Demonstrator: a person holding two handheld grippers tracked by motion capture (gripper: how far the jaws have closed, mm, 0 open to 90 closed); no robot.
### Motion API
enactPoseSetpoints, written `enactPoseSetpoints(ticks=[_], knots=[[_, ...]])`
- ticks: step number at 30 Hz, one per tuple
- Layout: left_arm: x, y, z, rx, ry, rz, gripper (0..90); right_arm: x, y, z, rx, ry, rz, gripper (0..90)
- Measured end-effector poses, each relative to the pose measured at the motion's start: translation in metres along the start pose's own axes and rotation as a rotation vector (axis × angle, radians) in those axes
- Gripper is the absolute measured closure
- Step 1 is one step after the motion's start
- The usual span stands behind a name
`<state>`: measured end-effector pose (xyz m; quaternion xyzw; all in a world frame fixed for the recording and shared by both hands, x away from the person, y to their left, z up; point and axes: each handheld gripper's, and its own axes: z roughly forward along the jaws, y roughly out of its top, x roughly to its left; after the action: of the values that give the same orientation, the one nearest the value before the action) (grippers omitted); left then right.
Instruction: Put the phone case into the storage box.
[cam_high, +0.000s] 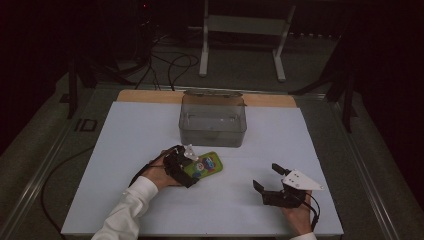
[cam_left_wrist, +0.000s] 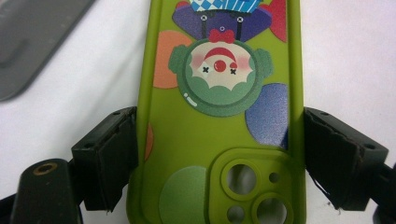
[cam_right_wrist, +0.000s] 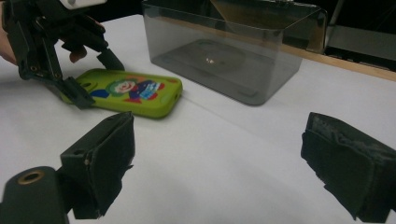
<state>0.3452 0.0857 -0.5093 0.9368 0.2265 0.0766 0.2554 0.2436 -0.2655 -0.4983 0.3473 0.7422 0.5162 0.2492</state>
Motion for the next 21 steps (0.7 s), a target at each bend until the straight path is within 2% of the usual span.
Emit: enactPoseSetpoints(ticks=[3,9,21], knots=[[-0.002,0.0,-0.005,-0.024,0.028,-0.015,16.0,0.0,0.0,0.0,0.001,0.001,0.002,9.8],[-0.005,-0.003,-0.013,-0.069,0.054,-0.046,16.0,0.0,0.0,0.001,0.005,0.0,0.002,9.8],[-0.013,-0.005,-0.029,-0.143,0.125,-0.059,16.0,0.0,-0.001,0.002,0.011,-0.001,0.006,9.8]])
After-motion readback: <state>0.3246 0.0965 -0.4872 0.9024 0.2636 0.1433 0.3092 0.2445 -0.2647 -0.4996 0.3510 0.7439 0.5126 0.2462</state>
